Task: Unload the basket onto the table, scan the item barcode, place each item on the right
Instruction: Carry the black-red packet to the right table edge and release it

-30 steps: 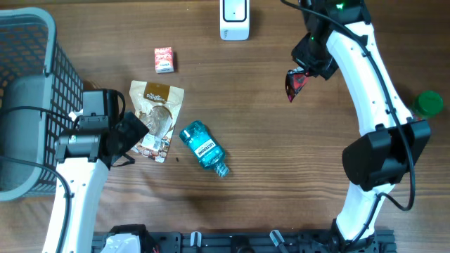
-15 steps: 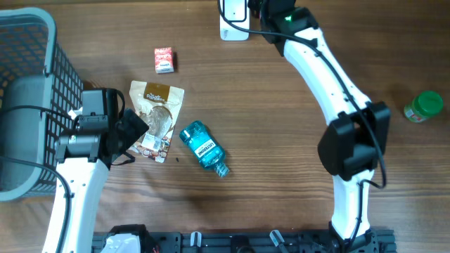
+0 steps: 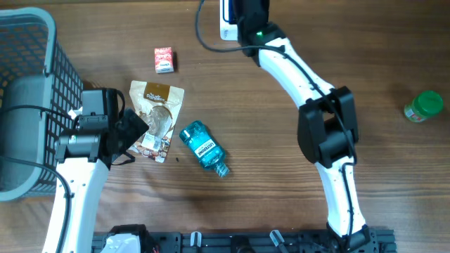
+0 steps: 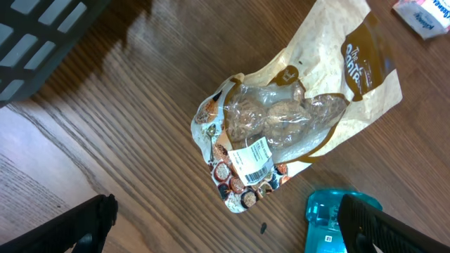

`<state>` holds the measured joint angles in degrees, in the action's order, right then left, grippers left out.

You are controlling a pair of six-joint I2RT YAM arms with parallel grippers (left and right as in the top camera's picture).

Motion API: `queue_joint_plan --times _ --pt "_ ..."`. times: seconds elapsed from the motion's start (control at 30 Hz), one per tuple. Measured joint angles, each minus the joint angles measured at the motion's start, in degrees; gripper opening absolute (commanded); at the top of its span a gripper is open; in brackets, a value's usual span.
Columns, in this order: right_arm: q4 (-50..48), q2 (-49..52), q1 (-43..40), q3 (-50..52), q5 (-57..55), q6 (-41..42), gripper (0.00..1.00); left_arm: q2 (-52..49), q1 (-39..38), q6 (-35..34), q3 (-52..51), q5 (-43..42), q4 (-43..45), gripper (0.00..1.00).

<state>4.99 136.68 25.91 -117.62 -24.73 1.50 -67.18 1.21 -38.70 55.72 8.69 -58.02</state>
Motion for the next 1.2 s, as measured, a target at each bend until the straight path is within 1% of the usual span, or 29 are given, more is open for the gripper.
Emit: queue_joint_plan --times 0.07,0.1,0.23,0.27,0.4,0.47,0.63,0.77,0.87,1.0,1.1,1.17,1.2 --pt "-2.8 0.0 0.8 0.0 -0.1 -7.4 0.05 0.0 0.0 -0.2 0.0 0.0 0.0 1.0" --pt "-3.7 0.0 1.1 0.0 1.1 -12.6 0.05 0.0 0.0 -0.2 0.0 0.0 0.0 1.0" --pt "-6.1 0.4 1.3 0.0 2.9 -25.6 0.05 0.0 0.0 -0.2 0.0 0.0 0.0 1.0" --pt "-9.4 1.4 1.3 0.0 3.1 -29.6 0.05 0.0 0.0 -0.2 0.0 0.0 0.0 1.0" --pt "-16.3 4.7 1.5 0.0 7.5 -35.0 0.05 0.0 0.0 -0.2 0.0 0.0 0.2 1.0" --pt "-21.6 7.0 2.5 0.0 9.0 -38.6 0.05 0.0 0.0 -0.2 0.0 0.0 0.6 1.0" --pt "-21.6 10.4 2.7 0.0 10.2 -42.6 0.05 0.0 0.0 -0.2 0.0 0.0 0.4 1.0" --pt "-20.9 10.8 1.2 0.0 10.8 -48.9 0.05 0.0 0.0 -0.2 0.0 0.0 0.4 1.0" --pt "-20.7 10.8 0.9 0.0 11.2 -51.1 0.05 0.0 0.0 -0.2 0.0 0.0 0.7 1.0" --pt "-23.1 10.8 1.4 0.0 10.6 -50.0 0.05 0.0 0.0 -0.2 0.0 0.0 1.0 1.0" --pt "-23.1 10.8 2.3 0.0 8.8 -49.1 0.05 -1.1 0.0 -0.2 0.0 1.2 1.0 1.0" --pt "-21.0 9.7 2.7 0.0 5.7 -47.8 0.05 -3.8 0.0 -0.2 0.0 1.6 1.1 1.0" --pt "-19.3 8.0 2.7 0.1 2.8 -45.7 0.05 -6.1 0.0 -0.2 0.0 1.9 1.2 1.0"
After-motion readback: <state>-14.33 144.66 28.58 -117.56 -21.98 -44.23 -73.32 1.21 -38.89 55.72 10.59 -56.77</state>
